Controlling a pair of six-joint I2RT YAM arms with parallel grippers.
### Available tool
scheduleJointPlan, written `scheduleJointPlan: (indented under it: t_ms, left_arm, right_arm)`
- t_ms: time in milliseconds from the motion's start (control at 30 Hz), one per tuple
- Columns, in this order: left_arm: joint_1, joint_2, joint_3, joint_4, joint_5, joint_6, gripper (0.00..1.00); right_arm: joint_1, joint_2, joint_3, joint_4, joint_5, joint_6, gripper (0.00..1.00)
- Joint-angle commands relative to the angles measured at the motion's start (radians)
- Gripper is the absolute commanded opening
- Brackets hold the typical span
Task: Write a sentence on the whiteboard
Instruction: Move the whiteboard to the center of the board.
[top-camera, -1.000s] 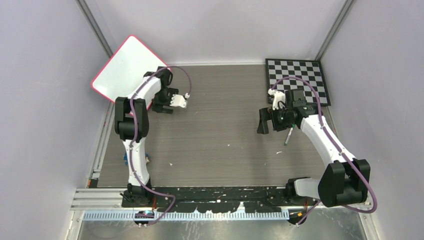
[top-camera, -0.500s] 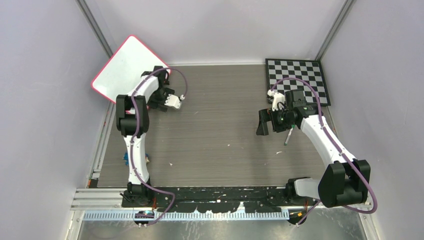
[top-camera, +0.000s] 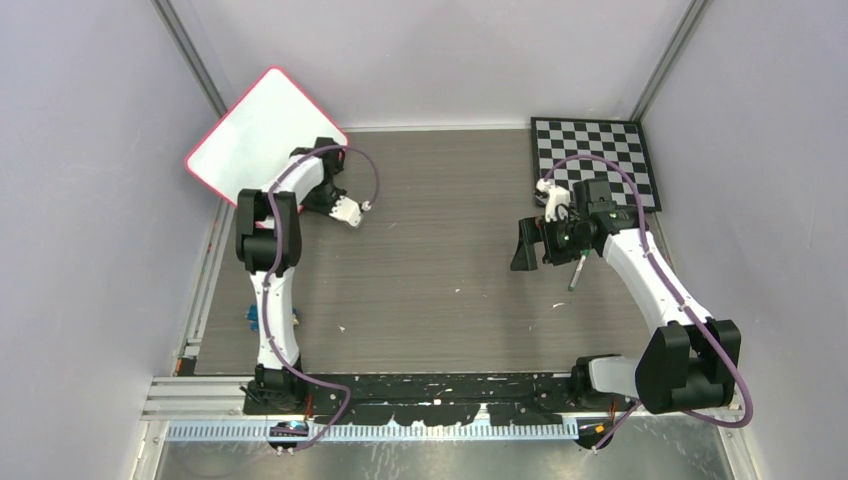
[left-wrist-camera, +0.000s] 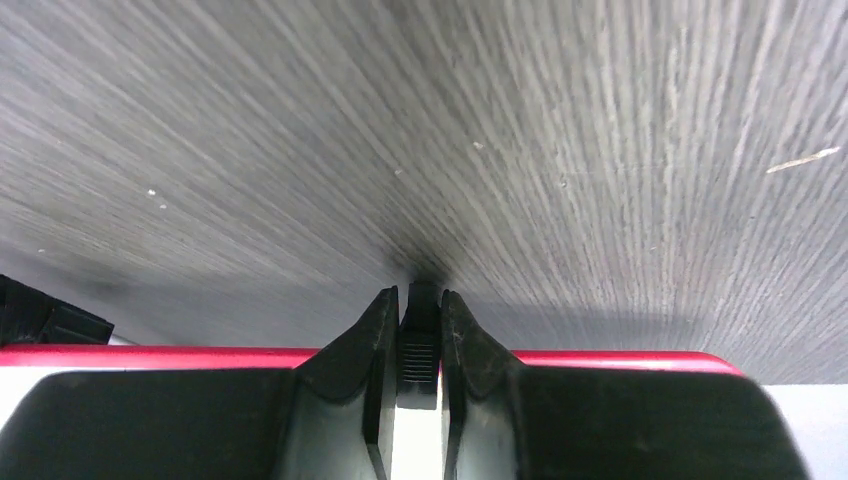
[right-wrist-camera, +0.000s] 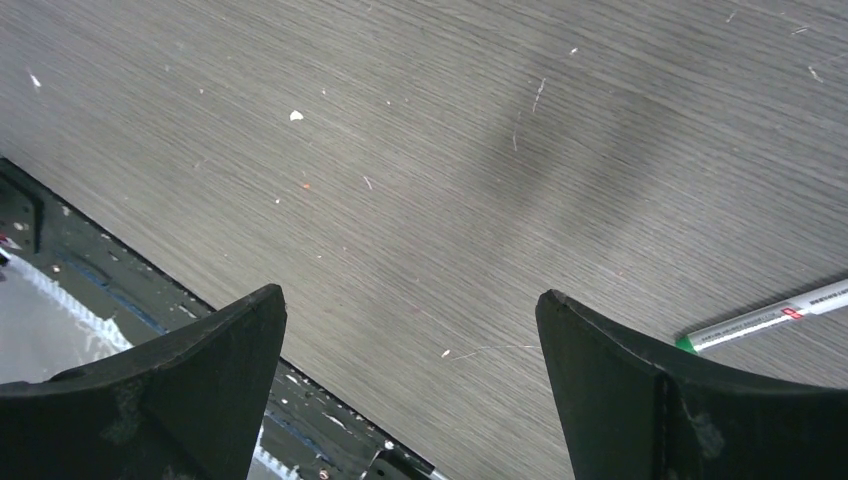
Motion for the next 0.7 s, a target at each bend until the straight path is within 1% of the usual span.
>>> scheduleJointPlan:
  t_ms: [0,67,100,167,467,667]
  left_arm:
    - [-0.064,-0.077,-0.054,0.016,0.014,0.015,0.05]
    - [-0.093,-0.1,-0.08,0.016,0.013,0.017,0.03]
    - [-0.109,-0.11,-0.092,0.016,0.009,0.017,0.01]
    - [-0.144,-0.125,-0.108,0.016,-0.005,0.014,0.0]
    - [-0.347,-0.171,-0.143,-0.009,-0.034,-0.052,0.0]
    - [-0.496,-0.163,-0.12,-0.046,-0.052,-0.128,0.0]
  right_arm:
    - [-0.071,0.009,0.059,-0.013,-0.122,0.008,1.0]
    - [-0.14,0.018,0.073,-0.018,-0.188,0.022,1.0]
    - [-0.171,0.027,0.079,-0.025,-0.224,0.024,0.99]
    - [-0.219,0.038,0.089,-0.043,-0.256,0.019,0.99]
    - [-0.352,0.029,0.122,-0.089,-0.286,-0.009,1.0]
    - [-0.444,0.041,0.155,-0.121,-0.306,-0.02,0.99]
